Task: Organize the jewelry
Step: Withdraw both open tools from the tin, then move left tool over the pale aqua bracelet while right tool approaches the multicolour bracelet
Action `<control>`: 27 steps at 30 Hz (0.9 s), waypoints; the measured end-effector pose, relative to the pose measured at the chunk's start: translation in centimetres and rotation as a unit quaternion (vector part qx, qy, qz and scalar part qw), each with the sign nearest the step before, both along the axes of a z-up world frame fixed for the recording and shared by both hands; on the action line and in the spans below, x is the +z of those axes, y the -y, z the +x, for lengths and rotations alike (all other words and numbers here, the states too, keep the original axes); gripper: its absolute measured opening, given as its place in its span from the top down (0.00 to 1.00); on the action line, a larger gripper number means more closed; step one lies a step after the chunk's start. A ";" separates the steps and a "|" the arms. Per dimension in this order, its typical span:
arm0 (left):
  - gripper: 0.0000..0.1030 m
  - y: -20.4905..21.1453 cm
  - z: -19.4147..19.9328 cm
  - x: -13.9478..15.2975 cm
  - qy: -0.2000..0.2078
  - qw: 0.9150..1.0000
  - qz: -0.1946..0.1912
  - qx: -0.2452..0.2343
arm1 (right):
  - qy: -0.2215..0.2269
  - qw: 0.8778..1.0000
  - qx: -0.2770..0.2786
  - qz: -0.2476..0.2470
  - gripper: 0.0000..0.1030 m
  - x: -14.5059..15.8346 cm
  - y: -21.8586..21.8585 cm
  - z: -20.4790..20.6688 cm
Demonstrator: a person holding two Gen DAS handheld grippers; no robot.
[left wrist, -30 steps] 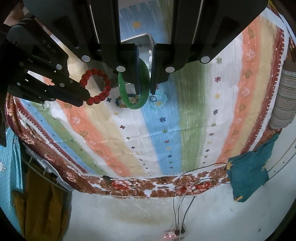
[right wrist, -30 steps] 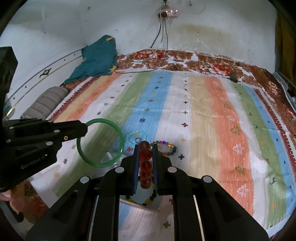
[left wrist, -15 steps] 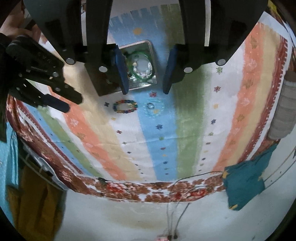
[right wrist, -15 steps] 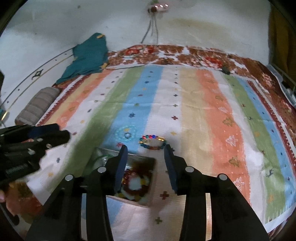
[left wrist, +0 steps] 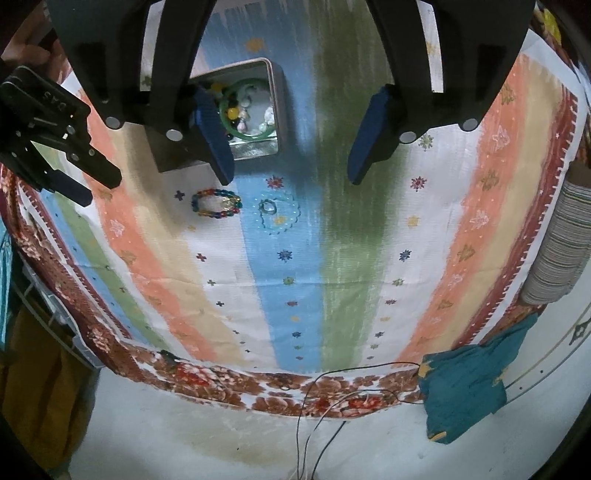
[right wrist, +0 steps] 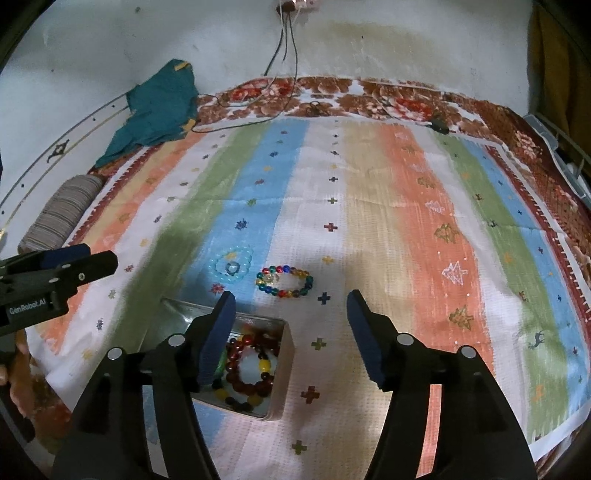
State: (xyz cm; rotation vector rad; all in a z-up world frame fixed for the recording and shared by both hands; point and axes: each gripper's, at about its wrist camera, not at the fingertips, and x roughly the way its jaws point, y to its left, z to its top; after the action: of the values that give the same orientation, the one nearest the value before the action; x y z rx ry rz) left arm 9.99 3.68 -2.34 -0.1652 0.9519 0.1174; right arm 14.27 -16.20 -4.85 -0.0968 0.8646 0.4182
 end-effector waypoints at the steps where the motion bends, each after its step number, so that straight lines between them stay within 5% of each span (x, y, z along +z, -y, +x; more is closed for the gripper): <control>1: 0.34 0.0 0.2 -0.1 -0.001 1.000 0.001 0.001 | -0.002 1.000 0.000 -0.001 0.38 -0.1 0.0 0.2; 13: 0.14 -0.1 2.0 -0.3 0.000 1.000 0.030 -0.001 | -0.008 1.000 -0.014 -0.006 0.25 -0.5 0.3 2.3; 27: 0.10 -1.1 4.1 -1.0 -0.005 0.999 0.039 0.004 | -0.010 1.000 -0.022 -0.013 0.19 -1.1 0.2 3.9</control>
State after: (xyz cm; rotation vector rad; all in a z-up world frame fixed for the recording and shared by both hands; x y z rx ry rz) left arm 14.11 4.80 -3.31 -0.0968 0.9557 0.1632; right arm 18.13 -16.42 -5.95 -0.0964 0.8907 0.3668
